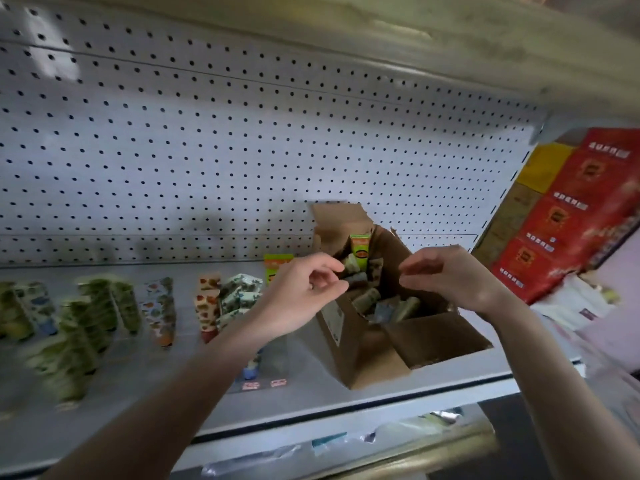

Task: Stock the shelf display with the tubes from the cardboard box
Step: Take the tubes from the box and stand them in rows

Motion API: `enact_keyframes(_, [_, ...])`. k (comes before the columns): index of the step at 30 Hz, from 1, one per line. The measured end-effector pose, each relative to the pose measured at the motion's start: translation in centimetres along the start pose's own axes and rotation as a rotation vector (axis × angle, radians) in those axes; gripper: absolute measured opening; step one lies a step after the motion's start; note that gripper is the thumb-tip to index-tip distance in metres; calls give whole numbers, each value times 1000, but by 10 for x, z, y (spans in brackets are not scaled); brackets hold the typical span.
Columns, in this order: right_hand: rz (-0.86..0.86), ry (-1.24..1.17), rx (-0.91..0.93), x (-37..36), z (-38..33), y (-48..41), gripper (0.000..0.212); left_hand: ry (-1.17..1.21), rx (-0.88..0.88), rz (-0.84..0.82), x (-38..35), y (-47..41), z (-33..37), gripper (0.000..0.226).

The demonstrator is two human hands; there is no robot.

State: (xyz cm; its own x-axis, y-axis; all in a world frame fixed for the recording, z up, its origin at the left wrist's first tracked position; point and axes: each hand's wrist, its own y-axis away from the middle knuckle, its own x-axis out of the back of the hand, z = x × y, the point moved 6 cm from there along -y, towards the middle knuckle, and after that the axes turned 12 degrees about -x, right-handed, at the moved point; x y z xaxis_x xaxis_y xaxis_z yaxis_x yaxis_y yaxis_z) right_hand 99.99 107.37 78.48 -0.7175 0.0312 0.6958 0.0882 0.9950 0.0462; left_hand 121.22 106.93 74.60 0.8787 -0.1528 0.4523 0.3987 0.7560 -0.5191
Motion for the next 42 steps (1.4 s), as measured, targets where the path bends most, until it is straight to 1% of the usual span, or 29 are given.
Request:
enact_keyframes(3, [-116, 155, 5, 2, 7, -4, 19, -21, 4, 25, -10, -3, 2, 22])
enact_keyframes(6, [-282, 207, -15, 0, 11, -7, 24, -25, 8, 43, -14, -1, 1, 22])
enact_keyframes(10, [-447, 367, -11, -9, 12, -13, 26, 4, 20, 127, -8, -1, 0, 20])
enact_keyframes(14, [-500, 532, 33, -21, 11, -21, 26, 12, 46, 176, -5, -1, 0, 19])
enact_keyframes(18, [-513, 596, 108, -34, 15, -31, 17, 15, 79, 213, -2, 0, 0, 16])
enact_keyframes(21, [-434, 503, 162, -34, 14, -41, 11, 2, 93, 224, 1, 1, 0, 16])
enact_keyframes(24, [-334, 331, 149, -28, 13, -49, 8, -32, 90, 234, 5, 2, 1, 16])
enact_keyframes(27, [-253, 97, 120, -21, 8, -53, 14, -64, 85, 223, 6, 2, 2, 16])
enact_keyframes(30, [-225, -167, 127, -15, -7, -47, 12, -58, 80, 227, 9, 2, 4, 15])
enact_keyframes(32, [-203, -309, 129, -11, -18, -41, 18, -50, 70, 216, 12, 3, 6, 15])
enact_keyframes(35, [-227, -453, 142, -9, -37, -31, 33, -18, 63, 198, 16, 5, 9, 17])
enact_keyframes(38, [-274, -523, 161, -17, -56, -20, 41, 37, 60, 163, 19, 9, 14, 26])
enact_keyframes(40, [-299, -540, 183, -27, -69, -12, 37, 88, 43, 135, 21, 10, 19, 26])
enact_keyframes(42, [-313, -540, 197, -37, -80, -5, 27, 96, 19, 114, 26, 13, 22, 23])
